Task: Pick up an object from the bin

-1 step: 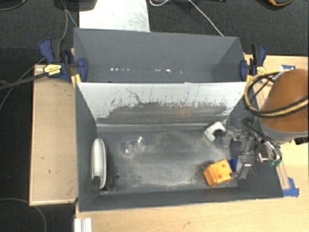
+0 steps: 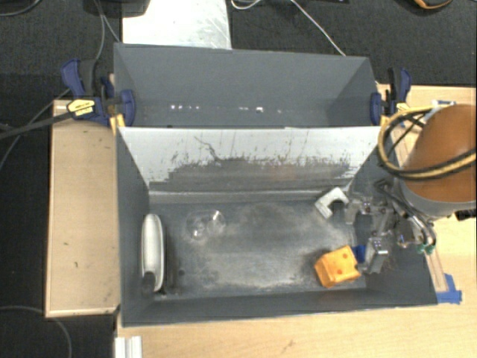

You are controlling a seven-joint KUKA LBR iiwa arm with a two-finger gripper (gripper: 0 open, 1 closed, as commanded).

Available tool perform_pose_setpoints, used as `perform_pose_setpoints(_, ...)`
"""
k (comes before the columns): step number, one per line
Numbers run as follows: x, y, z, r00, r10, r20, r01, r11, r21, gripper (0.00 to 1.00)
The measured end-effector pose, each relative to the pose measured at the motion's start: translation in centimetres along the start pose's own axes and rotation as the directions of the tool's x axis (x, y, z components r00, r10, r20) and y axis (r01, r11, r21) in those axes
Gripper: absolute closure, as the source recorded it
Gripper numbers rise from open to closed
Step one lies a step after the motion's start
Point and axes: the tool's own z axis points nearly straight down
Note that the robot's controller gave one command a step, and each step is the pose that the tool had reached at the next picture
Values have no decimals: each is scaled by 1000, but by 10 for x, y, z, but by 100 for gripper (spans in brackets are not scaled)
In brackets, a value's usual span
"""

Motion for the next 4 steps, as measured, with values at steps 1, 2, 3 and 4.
perform_pose_setpoints(1,5,-4,86,996,-91,0,91,996,0,0)
perform_pose_setpoints(2,-2,1,115,940,-342,0,342,940,0,100)
perform_pose_setpoints(3,-2,1,115,939,-344,0,344,939,0,100)
perform_pose_setpoints(4,-10,9,26,935,-354,-2,354,935,-2,100)
